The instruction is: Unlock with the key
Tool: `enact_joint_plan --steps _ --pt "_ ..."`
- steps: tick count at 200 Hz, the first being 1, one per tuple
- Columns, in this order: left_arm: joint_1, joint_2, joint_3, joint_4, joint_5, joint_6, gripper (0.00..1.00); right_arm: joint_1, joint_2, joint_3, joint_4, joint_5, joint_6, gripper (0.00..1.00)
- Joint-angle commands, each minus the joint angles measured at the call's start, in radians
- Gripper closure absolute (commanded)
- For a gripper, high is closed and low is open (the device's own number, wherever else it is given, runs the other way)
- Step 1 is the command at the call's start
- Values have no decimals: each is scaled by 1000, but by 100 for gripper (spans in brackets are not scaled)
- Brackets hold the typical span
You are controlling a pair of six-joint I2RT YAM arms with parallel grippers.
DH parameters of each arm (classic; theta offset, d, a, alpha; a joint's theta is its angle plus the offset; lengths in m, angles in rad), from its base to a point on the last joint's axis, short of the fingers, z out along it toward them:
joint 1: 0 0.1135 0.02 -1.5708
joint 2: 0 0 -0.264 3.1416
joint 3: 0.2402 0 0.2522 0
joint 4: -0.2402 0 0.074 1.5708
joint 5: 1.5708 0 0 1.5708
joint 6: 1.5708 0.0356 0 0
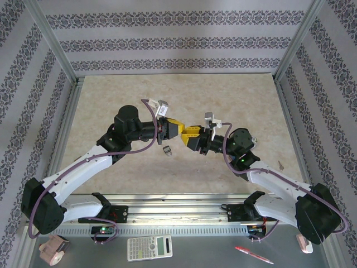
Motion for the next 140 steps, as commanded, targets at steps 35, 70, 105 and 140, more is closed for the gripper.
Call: enact_joint_plan --steps 35,70,105,140 --pt "7 12 7 30 38 6 100 -17 1 27 45 -26 4 80" --pt "7 13 1 33 34 3 100 -17 3 30 48 -39 11 91" --pt "7 19 -3 46 33 1 100 -17 0 32 57 -55 15 100" --pt "15 4 -14 30 -27 3 76 -17 -12 36 18 -46 1 100"
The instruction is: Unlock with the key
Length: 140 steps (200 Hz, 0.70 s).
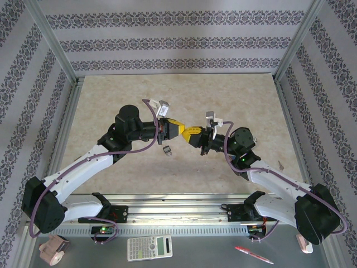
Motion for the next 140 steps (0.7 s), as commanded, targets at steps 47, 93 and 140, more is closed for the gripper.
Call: enact_joint_plan --steps 47,93,140 --pt "107 -123 -20 -246 -404 -84 11 -12 -93 10 -208 56 -121 100" --pt "65 -43 79 -773 -653 -22 17 15 -215 63 -686 211 -310 100" --pt "-18 248 162 -920 -676 -17 20 74 -241 89 -923 400 -381 100"
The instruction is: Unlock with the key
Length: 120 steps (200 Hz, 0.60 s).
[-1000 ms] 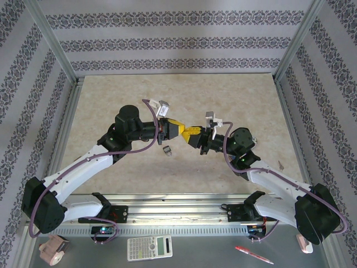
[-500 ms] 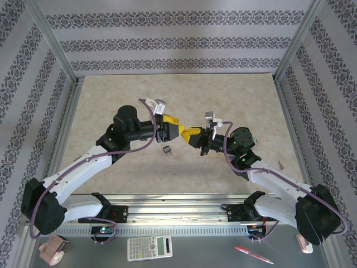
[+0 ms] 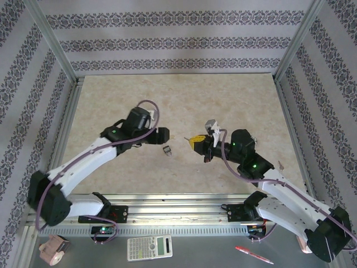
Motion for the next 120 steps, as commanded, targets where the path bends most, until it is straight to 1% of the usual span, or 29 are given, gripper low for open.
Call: enact_joint_plan --steps 1,17,41,69,103,120 --pt "-36 118 56 -178 -48 14 20 22 -10 28 -176 125 -70 100" --pt "-42 205 86 -175 -1 -9 21 40 -14 16 -177 139 -74 100" --pt "-42 346 157 -224 -8 -11 24 60 -24 -2 -156 143 -79 100" --pt "-41 434 197 -181 26 -62 26 74 -36 -27 -152 150 -90 100" --pt "-43 574 276 -189 7 -61 38 74 -87 -60 -154 160 -91 100" --pt "-58 615 323 -224 -24 -27 41 74 -120 -74 -159 157 -94 100"
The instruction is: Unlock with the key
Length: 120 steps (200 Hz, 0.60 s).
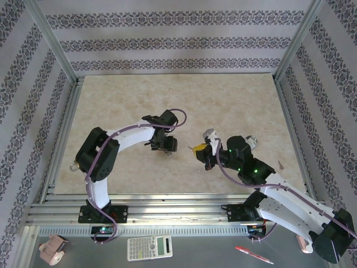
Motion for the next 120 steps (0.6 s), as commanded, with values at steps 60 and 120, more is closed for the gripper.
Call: enact_joint_plan --steps 60,120 --pt "-59 62 62 -198 -212 119 43 9 -77 -37 0 24 -23 100" --pt "-41 -11 19 -207 -343 210 41 9 -32 -20 15 20 -28 100"
